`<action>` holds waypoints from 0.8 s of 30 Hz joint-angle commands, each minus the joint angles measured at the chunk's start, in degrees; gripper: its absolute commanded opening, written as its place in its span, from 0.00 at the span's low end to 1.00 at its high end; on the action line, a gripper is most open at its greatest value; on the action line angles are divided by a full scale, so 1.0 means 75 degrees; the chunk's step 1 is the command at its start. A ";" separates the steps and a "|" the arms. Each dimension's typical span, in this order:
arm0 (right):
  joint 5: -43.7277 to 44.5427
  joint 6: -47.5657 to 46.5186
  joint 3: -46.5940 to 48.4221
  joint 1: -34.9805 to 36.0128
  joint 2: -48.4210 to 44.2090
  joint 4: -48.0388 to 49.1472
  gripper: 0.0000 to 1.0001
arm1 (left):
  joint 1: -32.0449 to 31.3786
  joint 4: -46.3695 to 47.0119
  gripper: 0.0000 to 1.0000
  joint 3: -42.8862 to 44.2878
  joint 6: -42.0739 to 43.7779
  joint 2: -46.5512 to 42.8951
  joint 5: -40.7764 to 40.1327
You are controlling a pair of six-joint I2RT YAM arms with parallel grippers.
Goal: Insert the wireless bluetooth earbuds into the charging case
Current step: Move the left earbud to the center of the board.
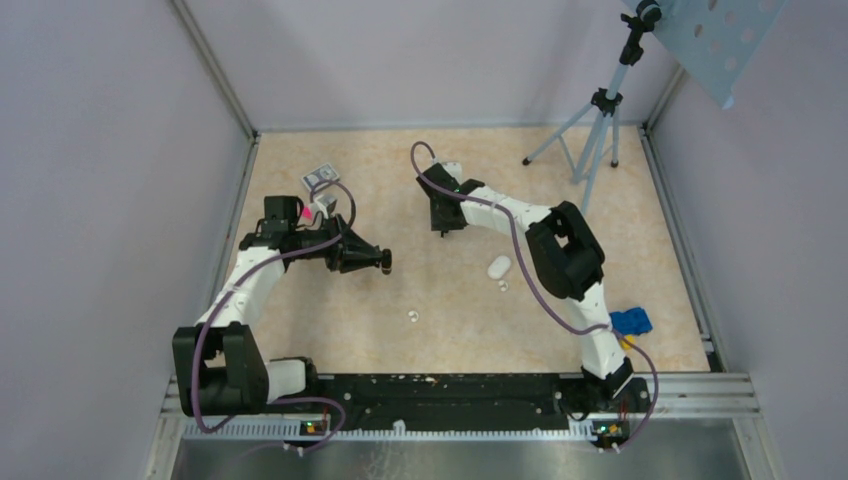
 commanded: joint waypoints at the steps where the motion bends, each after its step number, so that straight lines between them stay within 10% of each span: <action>1: 0.0021 0.0127 0.0101 -0.0022 0.0146 0.0096 0.33 | 0.0034 0.0018 0.00 0.0028 0.0206 -0.0124 0.0247; 24: -0.0480 -0.0185 -0.0725 -0.0063 -0.0749 0.0821 0.13 | 0.0035 0.0043 0.00 -0.0039 0.0250 -0.0090 0.0128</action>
